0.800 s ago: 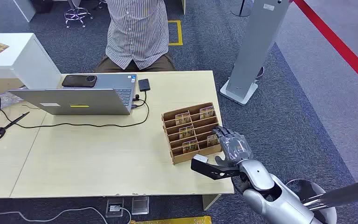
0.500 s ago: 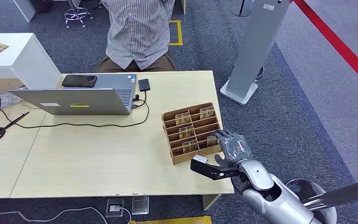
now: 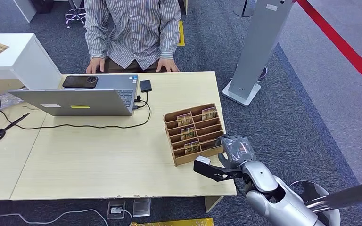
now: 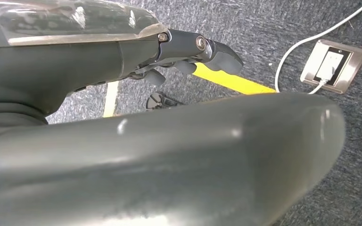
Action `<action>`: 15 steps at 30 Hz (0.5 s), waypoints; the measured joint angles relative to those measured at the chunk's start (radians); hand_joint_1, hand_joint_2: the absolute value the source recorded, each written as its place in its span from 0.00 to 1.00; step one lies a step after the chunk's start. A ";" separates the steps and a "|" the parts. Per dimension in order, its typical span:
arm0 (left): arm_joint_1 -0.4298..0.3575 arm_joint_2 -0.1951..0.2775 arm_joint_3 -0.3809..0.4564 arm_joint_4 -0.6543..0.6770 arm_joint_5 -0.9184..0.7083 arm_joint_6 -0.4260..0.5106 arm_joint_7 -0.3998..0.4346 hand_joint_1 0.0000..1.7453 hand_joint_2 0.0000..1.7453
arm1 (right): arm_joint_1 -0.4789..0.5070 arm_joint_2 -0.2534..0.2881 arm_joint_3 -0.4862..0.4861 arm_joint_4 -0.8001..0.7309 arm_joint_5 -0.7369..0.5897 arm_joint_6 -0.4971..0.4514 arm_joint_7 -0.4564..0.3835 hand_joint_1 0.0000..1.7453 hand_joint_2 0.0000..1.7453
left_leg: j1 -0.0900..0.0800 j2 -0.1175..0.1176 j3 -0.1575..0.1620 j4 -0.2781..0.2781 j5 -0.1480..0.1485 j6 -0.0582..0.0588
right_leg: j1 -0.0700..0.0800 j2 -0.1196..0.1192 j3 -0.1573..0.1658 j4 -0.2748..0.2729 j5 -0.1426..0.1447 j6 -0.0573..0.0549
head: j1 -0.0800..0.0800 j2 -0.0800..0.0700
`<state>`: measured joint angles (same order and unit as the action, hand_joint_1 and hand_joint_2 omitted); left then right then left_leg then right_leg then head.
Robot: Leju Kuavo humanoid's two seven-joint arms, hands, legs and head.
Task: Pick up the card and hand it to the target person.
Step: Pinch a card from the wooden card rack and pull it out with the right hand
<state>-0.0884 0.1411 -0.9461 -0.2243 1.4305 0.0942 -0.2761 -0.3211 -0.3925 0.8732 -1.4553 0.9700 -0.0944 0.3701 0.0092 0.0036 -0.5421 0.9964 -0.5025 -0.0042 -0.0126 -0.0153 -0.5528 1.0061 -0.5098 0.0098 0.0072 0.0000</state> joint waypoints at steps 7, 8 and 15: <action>0.000 0.000 0.000 0.000 0.000 0.000 -0.003 0.00 0.00 | -0.001 0.000 -0.003 0.000 0.002 0.000 -0.002 0.70 1.00 | 0.000 0.000 0.000 0.000 0.000 0.000 | 0.000 0.000 0.000 0.000 0.000 0.000 | 0.000 0.000; 0.000 0.000 0.000 0.000 0.000 0.000 -0.003 0.00 0.00 | -0.001 0.000 -0.003 0.000 0.002 0.000 -0.002 0.71 1.00 | 0.000 0.000 0.000 0.000 0.000 0.000 | 0.000 0.000 0.000 0.000 0.000 0.000 | 0.000 0.000; 0.000 0.000 0.000 0.000 0.000 0.003 -0.005 0.00 0.00 | -0.001 0.000 -0.003 0.000 -0.001 -0.009 -0.003 0.97 1.00 | 0.000 0.000 0.000 0.000 0.000 0.000 | 0.000 0.000 0.000 0.000 0.000 0.000 | 0.000 0.000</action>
<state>-0.0883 0.1411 -0.9461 -0.2243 1.4304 0.0971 -0.2814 -0.3217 -0.3925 0.8701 -1.4553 0.9686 -0.1036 0.3671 0.0092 0.0035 -0.5421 0.9964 -0.5025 -0.0042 -0.0126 -0.0153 -0.5527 1.0061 -0.5098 0.0098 0.0072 0.0002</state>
